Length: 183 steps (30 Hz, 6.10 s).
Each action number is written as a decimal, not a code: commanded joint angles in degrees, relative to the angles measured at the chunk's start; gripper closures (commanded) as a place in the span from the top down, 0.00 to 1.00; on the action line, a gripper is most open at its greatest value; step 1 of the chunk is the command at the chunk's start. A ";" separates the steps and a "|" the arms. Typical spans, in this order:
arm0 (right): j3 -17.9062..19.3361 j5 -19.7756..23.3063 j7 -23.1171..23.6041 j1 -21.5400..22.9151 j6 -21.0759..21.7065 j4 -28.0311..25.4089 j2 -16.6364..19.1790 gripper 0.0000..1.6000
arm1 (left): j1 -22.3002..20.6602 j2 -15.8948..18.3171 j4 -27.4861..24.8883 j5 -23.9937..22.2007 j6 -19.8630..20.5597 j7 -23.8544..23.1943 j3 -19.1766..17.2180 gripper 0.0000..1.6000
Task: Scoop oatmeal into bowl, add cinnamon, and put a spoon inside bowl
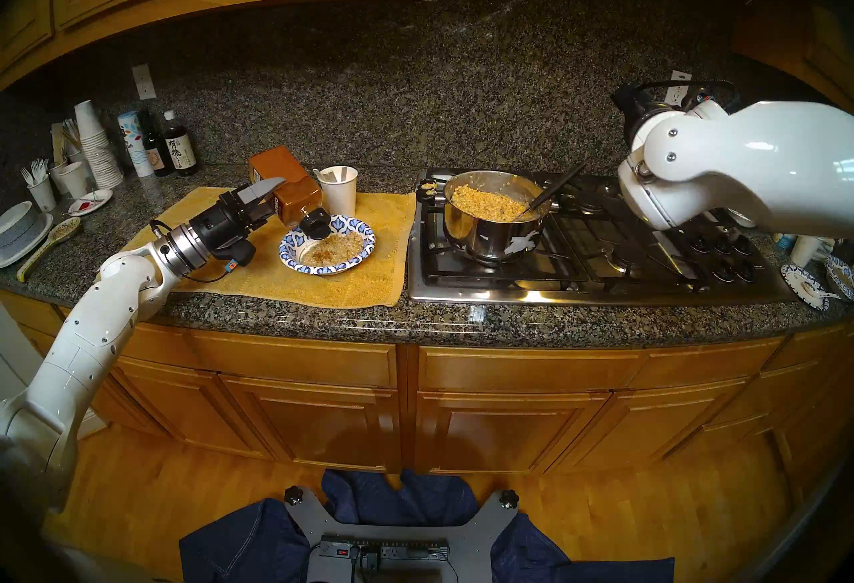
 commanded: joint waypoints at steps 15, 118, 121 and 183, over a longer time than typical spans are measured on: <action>0.94 -0.12 -1.42 1.86 0.02 0.70 -0.39 1.00 | -10.51 -2.49 4.27 4.34 4.20 7.08 -2.51 0.00; 0.71 -0.23 -2.65 2.43 0.02 0.60 -0.93 1.00 | -28.58 -8.50 30.56 25.45 15.71 34.82 4.64 0.00; 0.61 0.04 -2.11 2.38 0.02 0.64 -0.95 1.00 | -29.55 -9.91 30.21 24.43 15.68 33.91 3.56 0.00; 1.07 -1.69 -3.79 2.27 0.02 0.42 -0.42 1.00 | -15.57 -8.13 19.79 27.41 11.96 29.20 -1.38 0.00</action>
